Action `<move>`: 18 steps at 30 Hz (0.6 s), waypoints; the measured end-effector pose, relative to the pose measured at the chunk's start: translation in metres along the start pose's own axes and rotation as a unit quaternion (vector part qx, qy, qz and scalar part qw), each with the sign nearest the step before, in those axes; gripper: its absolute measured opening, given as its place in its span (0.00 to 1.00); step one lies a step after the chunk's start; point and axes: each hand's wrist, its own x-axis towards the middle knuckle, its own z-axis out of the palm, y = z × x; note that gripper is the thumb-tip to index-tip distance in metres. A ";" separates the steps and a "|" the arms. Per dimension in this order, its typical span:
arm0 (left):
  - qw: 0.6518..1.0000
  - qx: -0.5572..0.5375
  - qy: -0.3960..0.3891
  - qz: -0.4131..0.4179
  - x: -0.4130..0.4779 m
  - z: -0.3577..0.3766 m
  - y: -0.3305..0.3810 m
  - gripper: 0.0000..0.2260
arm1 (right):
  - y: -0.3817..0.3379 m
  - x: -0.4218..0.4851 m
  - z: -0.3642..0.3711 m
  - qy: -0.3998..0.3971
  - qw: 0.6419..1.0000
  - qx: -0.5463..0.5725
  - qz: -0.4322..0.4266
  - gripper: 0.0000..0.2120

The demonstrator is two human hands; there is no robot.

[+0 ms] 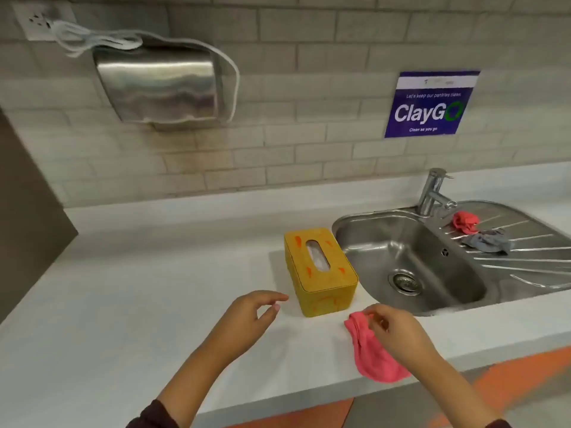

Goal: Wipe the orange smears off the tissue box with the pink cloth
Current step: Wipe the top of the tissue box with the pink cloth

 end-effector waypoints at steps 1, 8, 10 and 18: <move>1.000 0.007 0.002 0.000 0.005 0.006 0.001 0.10 | 0.009 0.002 0.004 -0.006 1.000 -0.001 0.002 0.09; 0.996 0.092 0.016 -0.004 0.030 0.038 -0.001 0.12 | 0.051 0.007 0.028 -0.069 0.997 -0.001 -0.039 0.09; 0.993 0.116 0.015 0.000 0.032 0.044 -0.002 0.13 | 0.058 0.004 0.034 -0.095 0.994 -0.004 -0.054 0.15; 0.983 0.185 -0.013 0.017 0.059 0.074 0.007 0.20 | 0.069 -0.008 0.065 -0.132 0.975 -0.170 -0.048 0.42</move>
